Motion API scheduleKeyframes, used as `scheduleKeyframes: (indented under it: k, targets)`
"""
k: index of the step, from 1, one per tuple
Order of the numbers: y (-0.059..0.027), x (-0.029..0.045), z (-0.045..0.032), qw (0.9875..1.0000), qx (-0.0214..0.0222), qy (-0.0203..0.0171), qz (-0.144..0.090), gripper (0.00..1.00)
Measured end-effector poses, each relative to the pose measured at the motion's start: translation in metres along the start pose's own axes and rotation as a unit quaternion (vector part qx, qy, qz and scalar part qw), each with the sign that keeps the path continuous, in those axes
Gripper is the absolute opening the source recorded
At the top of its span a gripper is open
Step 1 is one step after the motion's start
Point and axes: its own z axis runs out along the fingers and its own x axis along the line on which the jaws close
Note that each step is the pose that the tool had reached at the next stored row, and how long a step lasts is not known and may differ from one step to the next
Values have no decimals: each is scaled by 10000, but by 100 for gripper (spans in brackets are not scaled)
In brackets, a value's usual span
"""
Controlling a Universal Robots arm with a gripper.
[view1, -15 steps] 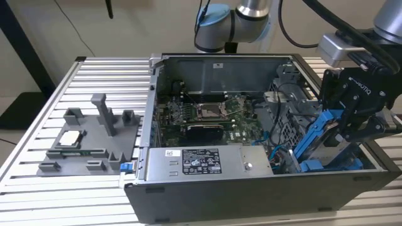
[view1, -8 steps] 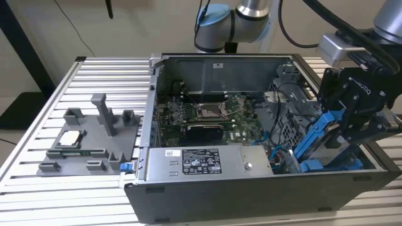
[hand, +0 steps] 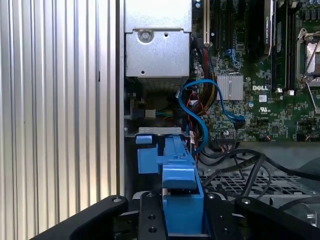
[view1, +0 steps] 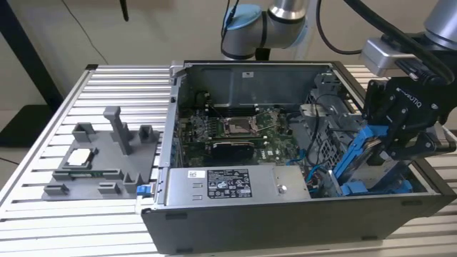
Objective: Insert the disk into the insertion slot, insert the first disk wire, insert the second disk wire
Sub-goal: 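Insert the disk into the insertion slot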
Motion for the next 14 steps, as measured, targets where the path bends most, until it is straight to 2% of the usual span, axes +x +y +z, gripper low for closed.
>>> scheduleKeyframes:
  k: [3,4,8,14]
  targets:
    - [7,0,0,10000,15,-1,0,33]
    - [11,0,0,10000,17,-2,0,40]
    - [22,0,-6,10000,19,-3,4,40]
    - [29,-10,-145,10000,27,-8,10,40]
